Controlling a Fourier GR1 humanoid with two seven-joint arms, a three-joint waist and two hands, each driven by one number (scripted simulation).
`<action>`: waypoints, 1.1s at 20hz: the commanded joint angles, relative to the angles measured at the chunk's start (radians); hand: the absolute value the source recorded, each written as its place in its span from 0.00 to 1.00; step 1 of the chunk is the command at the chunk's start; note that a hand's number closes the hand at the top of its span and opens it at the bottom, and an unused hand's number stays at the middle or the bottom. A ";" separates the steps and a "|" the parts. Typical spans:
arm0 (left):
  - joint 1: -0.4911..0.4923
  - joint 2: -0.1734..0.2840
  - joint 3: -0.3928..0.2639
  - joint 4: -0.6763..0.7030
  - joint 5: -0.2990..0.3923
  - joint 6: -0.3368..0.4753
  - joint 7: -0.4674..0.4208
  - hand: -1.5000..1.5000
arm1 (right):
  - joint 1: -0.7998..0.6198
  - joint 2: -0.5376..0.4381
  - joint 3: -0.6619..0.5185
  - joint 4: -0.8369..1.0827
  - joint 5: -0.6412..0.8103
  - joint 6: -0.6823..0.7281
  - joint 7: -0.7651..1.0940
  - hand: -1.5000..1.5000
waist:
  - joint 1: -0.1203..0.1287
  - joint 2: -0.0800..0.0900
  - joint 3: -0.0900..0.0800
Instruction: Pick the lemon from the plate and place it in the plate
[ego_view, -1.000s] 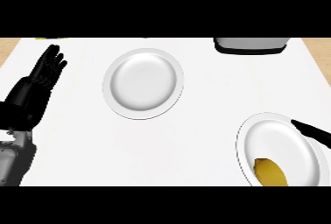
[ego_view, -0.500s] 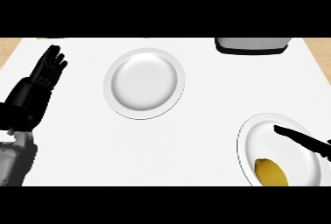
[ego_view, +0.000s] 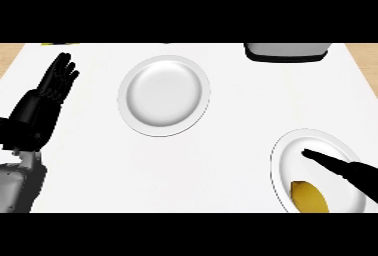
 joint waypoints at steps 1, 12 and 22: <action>-0.040 -0.010 0.014 -0.026 -0.020 0.004 0.062 0.50 | 0.018 0.030 -0.033 0.078 0.068 0.049 -0.057 0.00 | -0.003 0.000 0.000; -0.014 -0.060 0.039 -0.013 -0.065 -0.049 0.020 0.50 | -0.021 0.210 0.025 0.188 0.265 0.102 -0.108 0.00 | -0.001 0.000 0.000; -0.053 -0.042 0.088 0.021 -0.029 -0.099 0.042 0.50 | -0.047 0.328 0.040 0.301 0.460 -0.132 -0.291 1.00 | -0.003 0.000 0.001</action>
